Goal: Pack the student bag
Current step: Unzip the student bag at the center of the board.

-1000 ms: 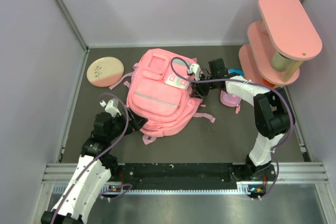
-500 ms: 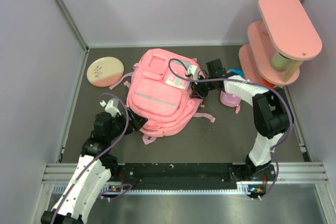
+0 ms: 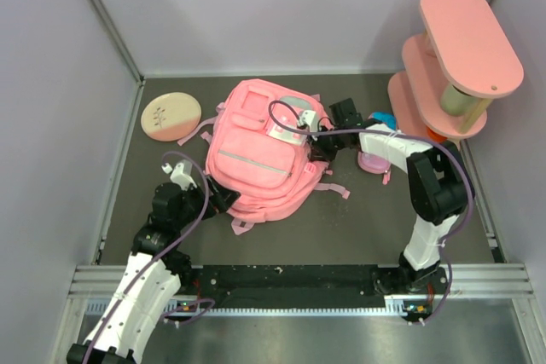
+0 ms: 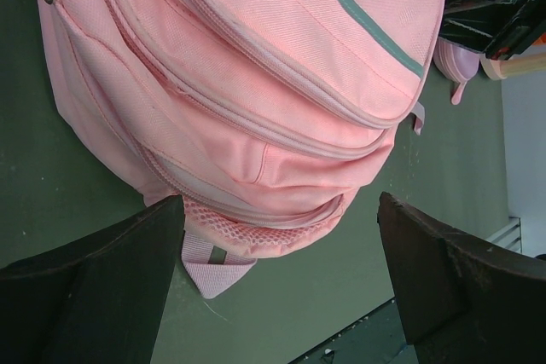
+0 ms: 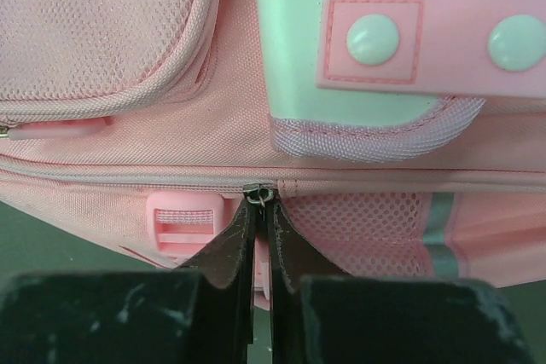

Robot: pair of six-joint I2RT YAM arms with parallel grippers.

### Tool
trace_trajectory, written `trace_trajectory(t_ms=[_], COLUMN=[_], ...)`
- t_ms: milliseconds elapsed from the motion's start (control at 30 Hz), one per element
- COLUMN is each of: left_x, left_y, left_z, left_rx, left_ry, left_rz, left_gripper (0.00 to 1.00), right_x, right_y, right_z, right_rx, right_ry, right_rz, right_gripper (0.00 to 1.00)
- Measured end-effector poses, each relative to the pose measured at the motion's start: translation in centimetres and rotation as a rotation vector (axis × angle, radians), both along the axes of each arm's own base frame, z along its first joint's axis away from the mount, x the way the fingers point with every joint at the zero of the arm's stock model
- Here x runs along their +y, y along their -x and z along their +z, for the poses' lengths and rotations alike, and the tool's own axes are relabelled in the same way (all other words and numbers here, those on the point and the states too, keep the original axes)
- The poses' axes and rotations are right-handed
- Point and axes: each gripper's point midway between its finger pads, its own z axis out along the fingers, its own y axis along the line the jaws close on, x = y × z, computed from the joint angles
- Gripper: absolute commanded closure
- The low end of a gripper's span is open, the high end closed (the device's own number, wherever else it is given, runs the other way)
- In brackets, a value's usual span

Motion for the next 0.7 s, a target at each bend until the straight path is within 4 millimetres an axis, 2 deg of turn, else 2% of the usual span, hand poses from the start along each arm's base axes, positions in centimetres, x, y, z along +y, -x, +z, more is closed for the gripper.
trace_trajectory(t_ms=[300, 500, 600, 700], left_x=[0.9, 3.3, 3.8, 3.6], left_y=[-0.2, -0.6, -0.9, -1.3], left_z=[-0.5, -2.0, -2.1, -2.8], left_rx=[0.004, 0.046, 0.038, 0.024], left_ry=[-0.031, -0.120, -0.129, -0.115], left_rz=[0.046, 0.170, 0.200, 0.201], left_gripper=[0.01, 0.01, 0.01, 0.01], right_x=[0.0, 0.2, 0.8, 1.6], right_y=[0.1, 0.9, 1.5, 2.6], right_z=[0.6, 3.8, 5.3, 5.8], right_rx=[-0.003, -0.105, -0.153, -0.175], right_ry=[-0.017, -0.016, -0.009, 0.013], right_rz=[-0.057, -0.106, -0.113, -0.104], right_gripper=[1.00, 1.00, 1.00, 1.00])
